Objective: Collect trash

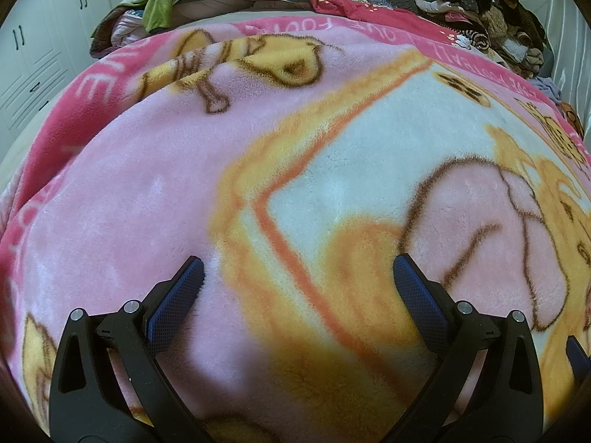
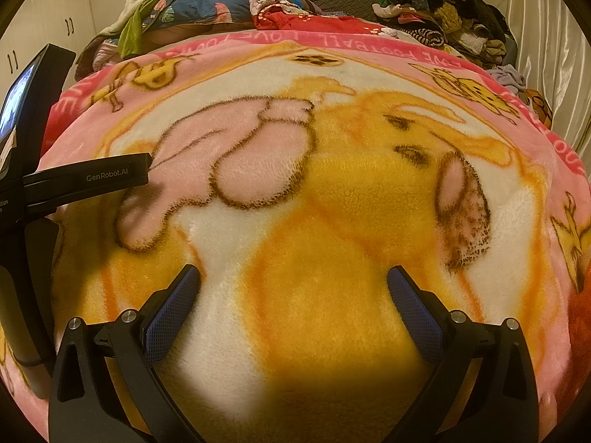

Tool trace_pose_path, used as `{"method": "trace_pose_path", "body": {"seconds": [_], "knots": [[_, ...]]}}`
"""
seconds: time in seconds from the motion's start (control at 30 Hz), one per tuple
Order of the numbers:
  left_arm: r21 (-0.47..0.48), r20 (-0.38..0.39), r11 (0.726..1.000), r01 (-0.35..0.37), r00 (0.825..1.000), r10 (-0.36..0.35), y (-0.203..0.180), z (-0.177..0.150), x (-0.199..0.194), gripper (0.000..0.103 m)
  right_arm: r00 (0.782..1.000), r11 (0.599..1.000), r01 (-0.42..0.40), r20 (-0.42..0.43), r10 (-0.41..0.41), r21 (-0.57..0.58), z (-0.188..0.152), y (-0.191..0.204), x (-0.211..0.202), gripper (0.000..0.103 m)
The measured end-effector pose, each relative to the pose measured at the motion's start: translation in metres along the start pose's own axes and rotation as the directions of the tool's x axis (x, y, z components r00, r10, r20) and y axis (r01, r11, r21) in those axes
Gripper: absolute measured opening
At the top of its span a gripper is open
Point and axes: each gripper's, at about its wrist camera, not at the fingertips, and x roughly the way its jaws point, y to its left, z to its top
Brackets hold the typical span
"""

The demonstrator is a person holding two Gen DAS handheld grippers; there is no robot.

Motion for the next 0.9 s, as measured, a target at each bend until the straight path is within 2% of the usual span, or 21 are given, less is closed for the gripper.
{"method": "trace_pose_path", "body": {"seconds": [0.9], "knots": [[0.002, -0.004, 1.000, -0.005, 1.000, 0.005, 0.0001, 0.0011, 0.0018, 0.094, 1.000, 1.000, 0.001, 0.001, -0.001, -0.001, -0.0021, -0.0010, -0.0020, 0.098]]}}
